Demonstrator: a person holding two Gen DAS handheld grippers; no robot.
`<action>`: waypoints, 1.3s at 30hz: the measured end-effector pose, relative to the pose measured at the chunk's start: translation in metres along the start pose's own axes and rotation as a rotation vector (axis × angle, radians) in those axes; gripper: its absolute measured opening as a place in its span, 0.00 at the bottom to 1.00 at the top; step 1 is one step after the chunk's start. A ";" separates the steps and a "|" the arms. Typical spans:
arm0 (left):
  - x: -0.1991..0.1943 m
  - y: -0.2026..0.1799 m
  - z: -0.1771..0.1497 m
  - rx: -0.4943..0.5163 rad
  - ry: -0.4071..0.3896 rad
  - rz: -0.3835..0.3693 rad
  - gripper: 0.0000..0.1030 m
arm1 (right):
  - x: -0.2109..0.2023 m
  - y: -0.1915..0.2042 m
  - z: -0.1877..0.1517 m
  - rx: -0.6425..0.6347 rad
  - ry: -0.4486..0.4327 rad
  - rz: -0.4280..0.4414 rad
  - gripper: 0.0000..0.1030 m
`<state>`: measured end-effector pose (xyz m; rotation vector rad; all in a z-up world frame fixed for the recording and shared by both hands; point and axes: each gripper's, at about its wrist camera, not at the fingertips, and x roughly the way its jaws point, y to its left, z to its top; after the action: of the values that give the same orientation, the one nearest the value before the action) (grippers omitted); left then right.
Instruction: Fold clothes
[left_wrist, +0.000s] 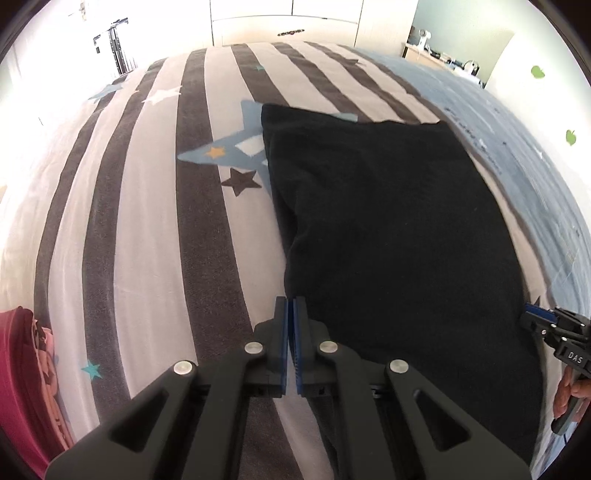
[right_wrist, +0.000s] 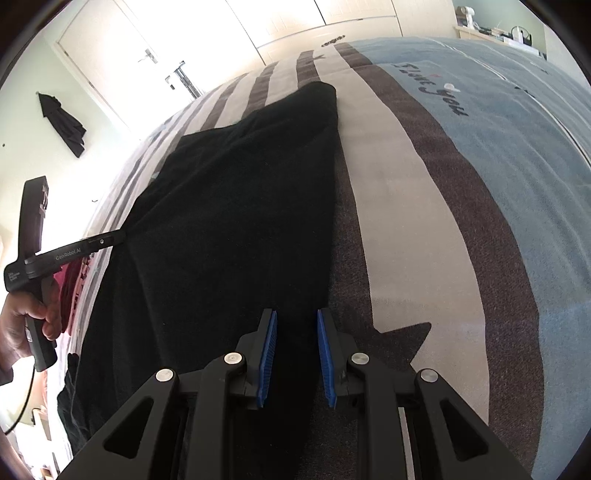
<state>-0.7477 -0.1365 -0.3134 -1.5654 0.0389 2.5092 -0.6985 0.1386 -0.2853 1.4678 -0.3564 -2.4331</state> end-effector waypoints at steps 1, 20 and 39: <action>0.004 0.000 0.000 -0.004 0.009 0.003 0.01 | 0.001 0.001 0.000 -0.007 0.000 -0.006 0.20; -0.087 -0.041 -0.129 -0.125 0.074 -0.144 0.31 | -0.048 0.031 -0.073 -0.102 -0.029 0.022 0.20; -0.098 -0.001 -0.147 -0.144 0.040 -0.014 0.01 | -0.059 0.022 -0.111 -0.139 -0.021 -0.060 0.20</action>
<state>-0.5756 -0.1671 -0.2913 -1.6627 -0.1501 2.5201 -0.5714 0.1315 -0.2791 1.4148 -0.1464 -2.4666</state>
